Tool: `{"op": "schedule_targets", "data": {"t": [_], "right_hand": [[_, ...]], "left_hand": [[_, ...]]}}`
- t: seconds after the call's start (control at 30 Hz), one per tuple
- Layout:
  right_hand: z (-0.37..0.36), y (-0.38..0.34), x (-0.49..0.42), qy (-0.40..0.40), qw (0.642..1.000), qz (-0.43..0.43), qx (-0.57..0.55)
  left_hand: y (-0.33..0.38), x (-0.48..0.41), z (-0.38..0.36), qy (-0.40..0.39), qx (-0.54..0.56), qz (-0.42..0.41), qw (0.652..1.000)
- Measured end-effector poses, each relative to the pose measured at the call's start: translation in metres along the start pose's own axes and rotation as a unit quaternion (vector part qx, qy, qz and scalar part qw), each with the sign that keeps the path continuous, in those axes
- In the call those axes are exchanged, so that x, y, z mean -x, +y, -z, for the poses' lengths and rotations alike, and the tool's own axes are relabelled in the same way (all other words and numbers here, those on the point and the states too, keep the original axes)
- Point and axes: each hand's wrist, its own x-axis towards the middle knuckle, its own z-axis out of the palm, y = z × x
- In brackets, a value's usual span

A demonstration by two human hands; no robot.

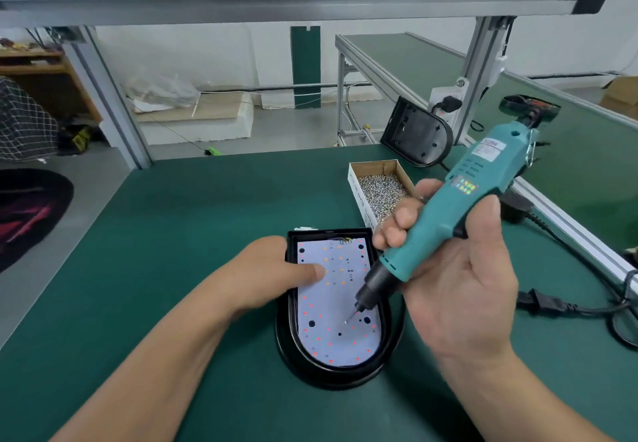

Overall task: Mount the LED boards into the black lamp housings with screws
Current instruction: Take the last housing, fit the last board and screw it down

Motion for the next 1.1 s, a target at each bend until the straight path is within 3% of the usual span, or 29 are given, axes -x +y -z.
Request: {"op": "schedule_targets", "data": {"t": [0.6,1.1], "right_hand": [[-0.001,0.011,0.009,-0.041,0.996,-0.007,0.075],[-0.006,0.014,0.003,-0.166,0.98,-0.053,0.099]], "left_hand": [[-0.003,-0.006,-0.005,0.024,-0.014,0.005,1.0],[-0.005,-0.014,-0.007,0.037,-0.062,0.013,0.997]]}}
